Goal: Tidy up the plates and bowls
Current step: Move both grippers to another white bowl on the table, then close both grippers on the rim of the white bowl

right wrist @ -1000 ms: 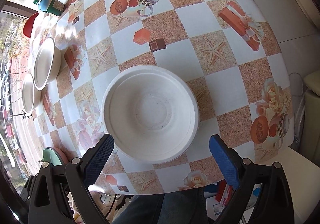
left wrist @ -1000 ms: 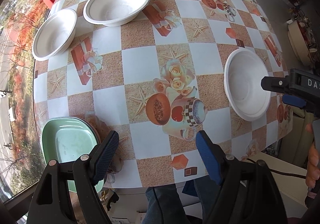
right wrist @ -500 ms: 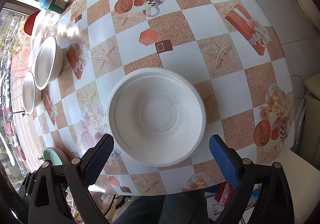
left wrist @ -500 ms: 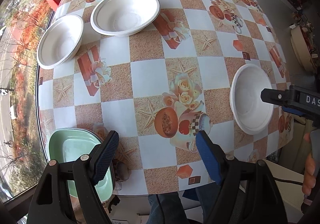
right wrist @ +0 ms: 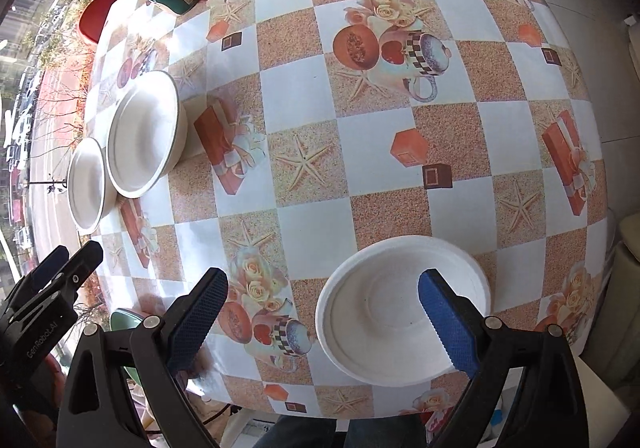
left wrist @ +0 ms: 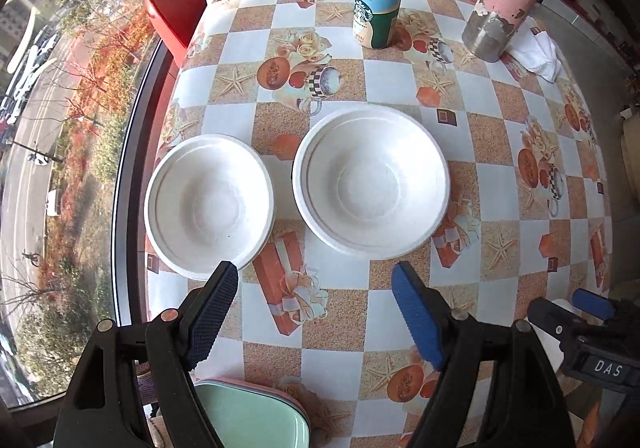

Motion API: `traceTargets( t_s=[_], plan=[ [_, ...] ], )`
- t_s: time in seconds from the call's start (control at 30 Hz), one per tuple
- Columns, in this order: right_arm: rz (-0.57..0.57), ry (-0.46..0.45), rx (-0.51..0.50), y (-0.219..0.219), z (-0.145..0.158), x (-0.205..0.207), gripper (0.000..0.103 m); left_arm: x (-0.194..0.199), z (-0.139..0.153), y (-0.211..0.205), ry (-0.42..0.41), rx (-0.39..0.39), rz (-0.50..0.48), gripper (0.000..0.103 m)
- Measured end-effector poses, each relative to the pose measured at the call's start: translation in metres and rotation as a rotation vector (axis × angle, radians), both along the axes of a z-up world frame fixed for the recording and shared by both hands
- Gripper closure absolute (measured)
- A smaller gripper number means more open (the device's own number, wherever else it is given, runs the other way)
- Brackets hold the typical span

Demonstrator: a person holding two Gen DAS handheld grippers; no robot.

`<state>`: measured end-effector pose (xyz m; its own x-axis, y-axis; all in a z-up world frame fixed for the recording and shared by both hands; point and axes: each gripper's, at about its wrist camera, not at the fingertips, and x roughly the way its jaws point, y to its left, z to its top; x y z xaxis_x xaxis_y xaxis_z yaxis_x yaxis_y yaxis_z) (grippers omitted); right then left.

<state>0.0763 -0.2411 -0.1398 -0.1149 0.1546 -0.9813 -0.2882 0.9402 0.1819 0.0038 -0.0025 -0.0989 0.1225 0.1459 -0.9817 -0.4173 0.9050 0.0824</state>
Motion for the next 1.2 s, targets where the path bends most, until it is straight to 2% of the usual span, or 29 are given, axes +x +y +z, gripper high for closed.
traceTargets(
  t_s=[0.13,0.37,0.63,0.67,0.7,0.77,0.8,0.83,0.87,0.9,0.93,1.03,1.2],
  plan=[
    [0.042,-0.001,0.016,0.038,-0.007,0.018,0.006,0.03,-0.013,0.017,0.028,0.037,-0.024,0.021],
    [0.038,0.019,0.046,0.083,-0.031,0.048,0.006,0.073,-0.042,0.028,0.074,0.131,-0.146,0.021],
    [0.014,0.044,0.069,0.109,-0.058,0.072,0.006,0.097,-0.079,0.038,0.138,0.093,-0.166,0.022],
    [0.013,0.048,0.065,0.11,-0.062,0.074,0.006,0.098,-0.084,0.038,0.149,0.081,-0.168,0.026],
    [0.009,0.054,0.066,0.11,-0.065,0.075,0.007,0.099,-0.088,0.038,0.163,0.068,-0.172,0.036],
    [0.003,0.081,0.079,0.11,-0.072,0.075,0.024,0.1,-0.094,0.036,0.183,0.029,-0.179,0.053],
    [0.001,0.098,0.083,0.11,-0.075,0.074,0.037,0.1,-0.096,0.034,0.184,0.01,-0.183,0.063],
    [-0.001,0.112,0.095,0.11,-0.078,0.074,0.045,0.101,-0.097,0.031,0.188,-0.002,-0.19,0.068],
    [-0.003,0.129,0.119,0.11,-0.08,0.073,0.048,0.101,-0.099,0.028,0.195,-0.008,-0.197,0.07],
    [-0.004,0.144,0.146,0.11,-0.081,0.071,0.057,0.102,-0.099,0.025,0.193,-0.01,-0.201,0.07],
    [0.004,0.158,0.158,0.112,-0.082,0.07,0.07,0.102,-0.098,0.021,0.189,-0.01,-0.206,0.07],
    [0.034,0.173,0.162,0.114,-0.083,0.064,0.089,0.098,-0.098,0.009,0.2,0.002,-0.216,0.072],
    [0.071,0.186,0.125,0.099,-0.082,0.047,0.088,0.064,-0.103,-0.022,0.217,-0.026,-0.213,0.071]
  ],
)
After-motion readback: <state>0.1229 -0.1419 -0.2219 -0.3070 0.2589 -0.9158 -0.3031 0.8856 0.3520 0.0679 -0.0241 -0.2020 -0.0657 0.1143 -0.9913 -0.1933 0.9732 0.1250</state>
